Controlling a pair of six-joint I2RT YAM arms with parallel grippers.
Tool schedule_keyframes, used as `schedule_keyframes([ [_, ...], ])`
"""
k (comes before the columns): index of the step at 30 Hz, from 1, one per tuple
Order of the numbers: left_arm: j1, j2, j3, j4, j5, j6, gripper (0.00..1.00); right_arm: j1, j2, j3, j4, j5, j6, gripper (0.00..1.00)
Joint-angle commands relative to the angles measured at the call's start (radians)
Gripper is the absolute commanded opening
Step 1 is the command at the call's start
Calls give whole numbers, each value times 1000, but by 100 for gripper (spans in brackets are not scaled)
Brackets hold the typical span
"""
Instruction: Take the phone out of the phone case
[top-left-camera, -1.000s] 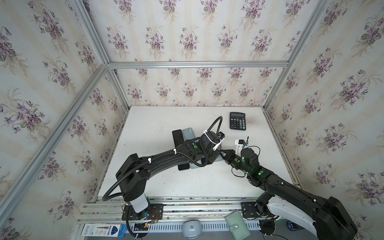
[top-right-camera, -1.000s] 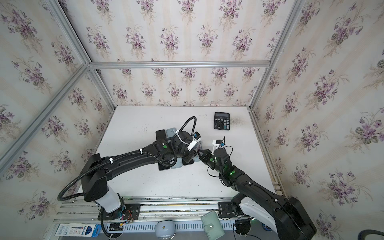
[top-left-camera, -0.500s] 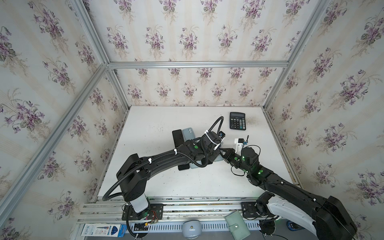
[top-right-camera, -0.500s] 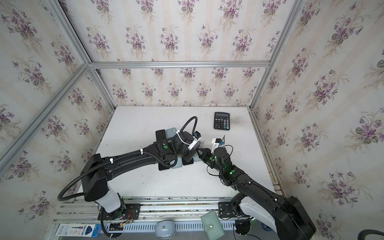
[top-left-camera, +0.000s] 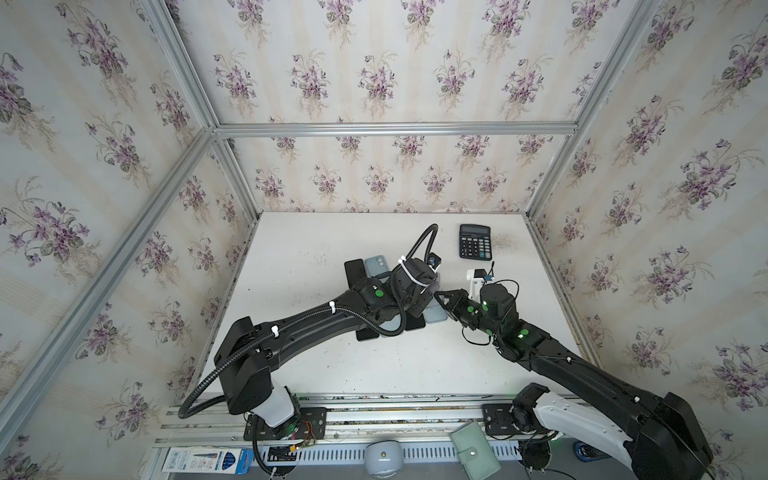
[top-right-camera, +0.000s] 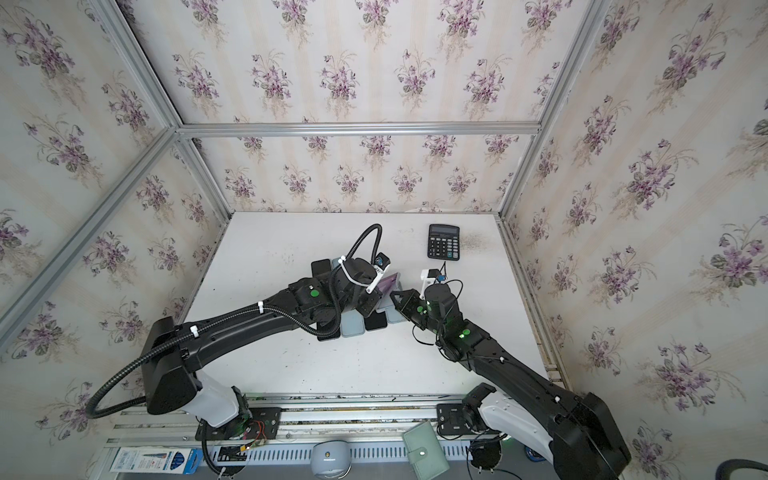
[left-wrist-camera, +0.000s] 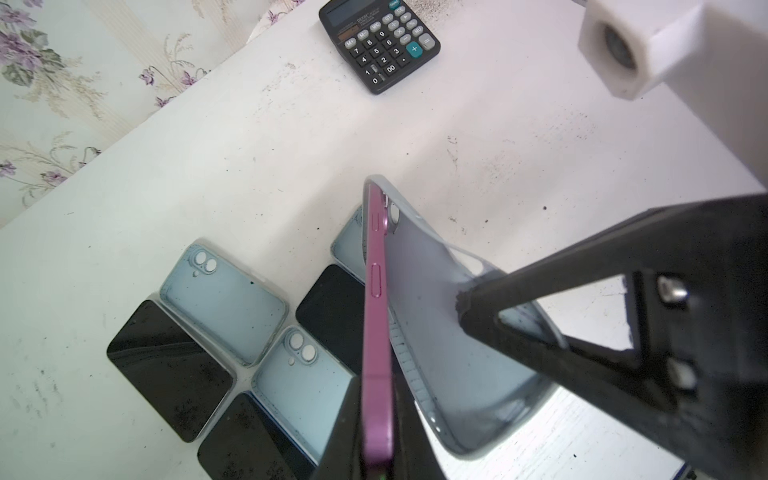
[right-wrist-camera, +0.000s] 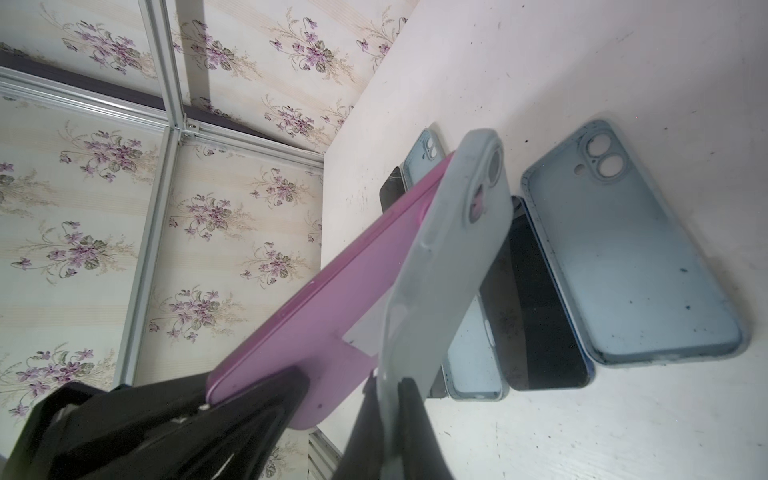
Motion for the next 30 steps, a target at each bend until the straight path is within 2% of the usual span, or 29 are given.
schedule_keyframes([
  [1,-2,-23,1,37,-62,-5,9,-12,-4,29,-105,11,-28,0],
  [8,-2,-41,26,-30,-173,30,9,-104,1,64,-174,-12,-53,0],
  [12,-2,4,70,-81,-236,68,9,-175,28,111,-225,-56,-108,0],
  [19,-4,191,219,-216,-384,113,8,-335,149,216,-254,-180,-213,0],
  [22,-4,292,301,-267,-460,140,7,-369,224,269,-250,-222,-239,0],
  [30,-1,509,451,-298,-513,219,7,-408,412,372,-222,-295,-295,0],
])
